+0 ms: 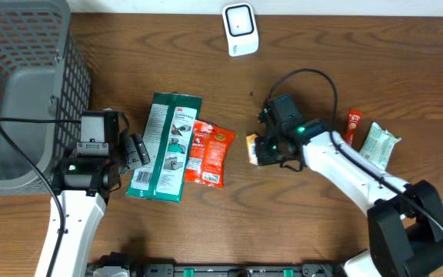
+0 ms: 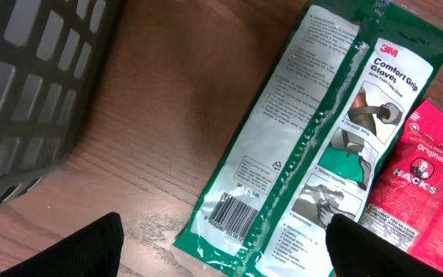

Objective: Scan the item barcode
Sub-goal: 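Close the right gripper on the orange juice box top and lift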

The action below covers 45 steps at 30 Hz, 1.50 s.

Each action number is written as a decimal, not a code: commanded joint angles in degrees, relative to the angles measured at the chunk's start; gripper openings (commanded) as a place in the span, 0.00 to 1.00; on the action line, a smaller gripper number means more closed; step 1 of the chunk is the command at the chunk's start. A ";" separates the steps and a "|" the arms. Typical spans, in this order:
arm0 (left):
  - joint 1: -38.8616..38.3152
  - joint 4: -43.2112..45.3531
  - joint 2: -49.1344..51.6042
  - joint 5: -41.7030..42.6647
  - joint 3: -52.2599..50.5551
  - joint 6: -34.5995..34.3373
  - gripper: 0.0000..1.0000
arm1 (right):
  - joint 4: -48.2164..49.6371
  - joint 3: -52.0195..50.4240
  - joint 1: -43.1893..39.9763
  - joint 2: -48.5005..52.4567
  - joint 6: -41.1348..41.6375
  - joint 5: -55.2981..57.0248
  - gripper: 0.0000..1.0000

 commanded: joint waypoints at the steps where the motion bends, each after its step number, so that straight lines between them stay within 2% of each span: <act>1: 0.17 0.00 0.02 0.35 0.83 -0.09 0.85 | 0.81 -0.44 2.69 0.33 0.37 -0.09 0.06; 4: 0.17 0.00 0.02 0.35 0.83 -0.09 0.85 | 1.05 -0.31 3.19 0.24 0.39 0.94 0.08; 8: 0.17 0.00 0.02 0.35 0.83 -0.09 0.85 | -0.61 2.93 1.38 -2.19 0.35 -0.68 0.17; 10: 0.17 0.00 0.02 0.35 0.83 -0.09 0.85 | -1.90 5.79 0.24 -3.89 0.37 -1.90 0.34; 11: 0.17 0.00 0.02 0.35 0.83 -0.09 0.85 | -2.97 7.08 -0.17 -4.28 0.39 -2.08 0.39; 14: 0.17 0.00 0.02 0.35 0.83 -0.09 0.85 | -6.36 9.90 -1.09 -4.46 0.39 -2.05 0.44; 23: 0.17 0.00 0.02 0.35 0.83 -0.09 0.85 | -6.21 8.52 -1.11 -0.17 0.42 -2.03 0.45; 27: 0.17 0.00 0.02 0.35 0.83 -0.09 0.85 | -5.73 8.52 -1.11 4.35 0.79 -2.05 0.36; 39: 0.17 0.00 0.02 0.35 0.83 -0.09 0.85 | -4.90 8.39 -1.09 10.36 1.33 -2.54 0.33; 42: 0.17 0.00 0.02 0.35 0.83 -0.09 0.85 | -4.42 8.11 -1.09 11.13 1.53 -2.95 0.27; 45: 0.17 0.00 0.02 0.35 0.83 -0.09 0.85 | -3.80 7.82 -1.09 12.02 2.34 -4.39 0.27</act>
